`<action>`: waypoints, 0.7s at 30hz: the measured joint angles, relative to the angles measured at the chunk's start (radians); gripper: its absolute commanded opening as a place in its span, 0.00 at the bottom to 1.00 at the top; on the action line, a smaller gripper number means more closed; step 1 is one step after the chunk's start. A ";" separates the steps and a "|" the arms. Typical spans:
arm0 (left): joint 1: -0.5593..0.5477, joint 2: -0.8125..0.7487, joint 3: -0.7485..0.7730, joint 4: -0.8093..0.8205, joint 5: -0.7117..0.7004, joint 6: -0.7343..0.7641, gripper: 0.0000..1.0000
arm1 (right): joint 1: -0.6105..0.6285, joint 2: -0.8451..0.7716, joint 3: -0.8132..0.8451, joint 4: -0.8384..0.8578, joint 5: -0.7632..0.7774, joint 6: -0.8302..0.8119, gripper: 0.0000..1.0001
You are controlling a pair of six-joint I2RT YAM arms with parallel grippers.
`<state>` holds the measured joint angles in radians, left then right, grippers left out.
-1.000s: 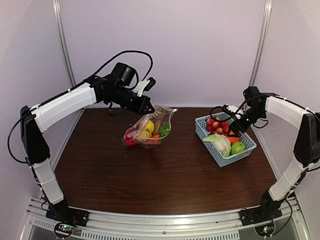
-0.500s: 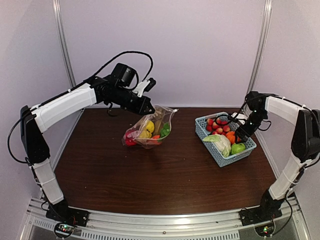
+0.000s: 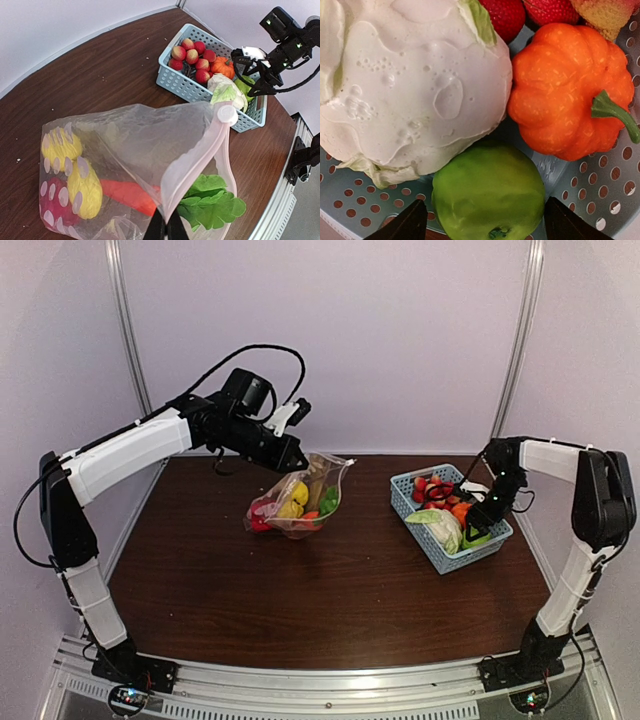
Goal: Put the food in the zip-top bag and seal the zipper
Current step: Pick up the fake fruit from the bin.
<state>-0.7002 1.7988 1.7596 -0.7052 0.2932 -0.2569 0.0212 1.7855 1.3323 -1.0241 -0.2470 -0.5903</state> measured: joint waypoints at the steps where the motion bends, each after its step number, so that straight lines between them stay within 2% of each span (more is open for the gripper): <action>1: 0.000 0.000 0.000 0.000 0.000 0.000 0.00 | 0.000 0.004 -0.002 0.000 -0.001 0.002 0.81; 7: 0.000 0.000 0.000 0.000 0.000 0.000 0.00 | -0.002 0.025 -0.014 0.005 -0.004 0.016 0.75; 13: 0.000 0.000 0.000 0.000 0.001 0.000 0.00 | -0.005 0.029 -0.014 0.010 -0.012 0.025 0.56; 15: 0.000 -0.002 -0.002 0.000 0.002 0.000 0.00 | -0.006 0.029 -0.014 0.010 -0.013 0.026 0.52; 21: 0.000 -0.011 -0.004 -0.001 0.001 -0.001 0.00 | -0.006 0.019 -0.006 -0.007 -0.013 0.034 0.49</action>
<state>-0.7002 1.7874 1.7557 -0.7059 0.2943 -0.2577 0.0154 1.8046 1.3262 -1.0313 -0.2604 -0.5560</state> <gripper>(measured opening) 0.017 0.706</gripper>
